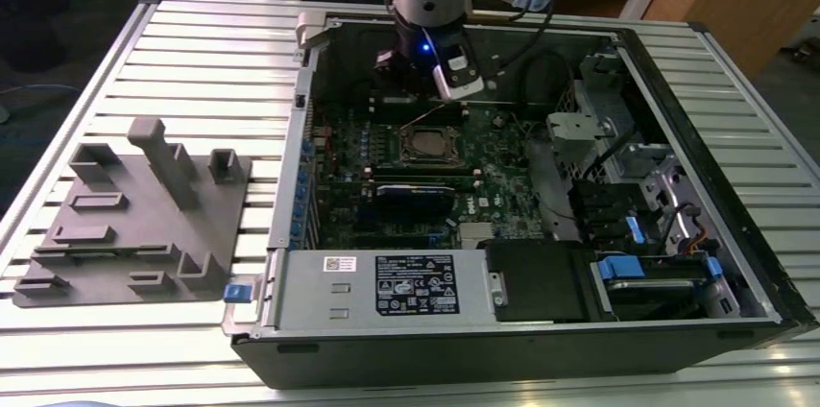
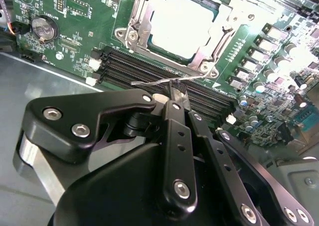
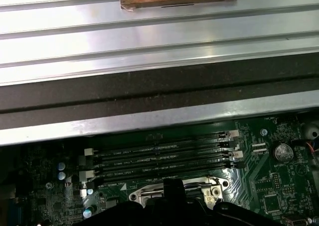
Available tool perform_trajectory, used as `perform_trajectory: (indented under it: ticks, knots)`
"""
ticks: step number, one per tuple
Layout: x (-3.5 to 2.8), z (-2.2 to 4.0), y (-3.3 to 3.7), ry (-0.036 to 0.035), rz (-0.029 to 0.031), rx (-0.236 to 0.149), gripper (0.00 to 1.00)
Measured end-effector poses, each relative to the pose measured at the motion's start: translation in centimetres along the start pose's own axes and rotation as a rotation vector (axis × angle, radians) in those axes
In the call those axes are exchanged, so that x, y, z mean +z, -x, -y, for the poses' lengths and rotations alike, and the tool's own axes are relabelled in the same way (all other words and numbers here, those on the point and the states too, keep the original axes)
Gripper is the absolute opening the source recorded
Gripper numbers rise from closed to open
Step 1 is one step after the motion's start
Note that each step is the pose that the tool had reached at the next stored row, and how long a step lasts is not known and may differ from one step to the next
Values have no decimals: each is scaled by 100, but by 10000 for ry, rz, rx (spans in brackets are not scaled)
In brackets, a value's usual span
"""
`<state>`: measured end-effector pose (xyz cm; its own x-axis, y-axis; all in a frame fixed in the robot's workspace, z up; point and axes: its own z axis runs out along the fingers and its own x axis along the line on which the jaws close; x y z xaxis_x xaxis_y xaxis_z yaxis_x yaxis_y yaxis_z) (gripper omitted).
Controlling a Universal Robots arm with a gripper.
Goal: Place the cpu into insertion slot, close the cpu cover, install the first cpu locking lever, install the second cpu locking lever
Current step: 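Install the first cpu locking lever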
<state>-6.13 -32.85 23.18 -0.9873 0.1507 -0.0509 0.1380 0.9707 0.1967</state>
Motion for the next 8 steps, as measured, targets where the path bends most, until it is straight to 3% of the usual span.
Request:
perform_trajectory:
  ticks: [8]
  knots:
    - [39,-15,11,-15,29,136,11]
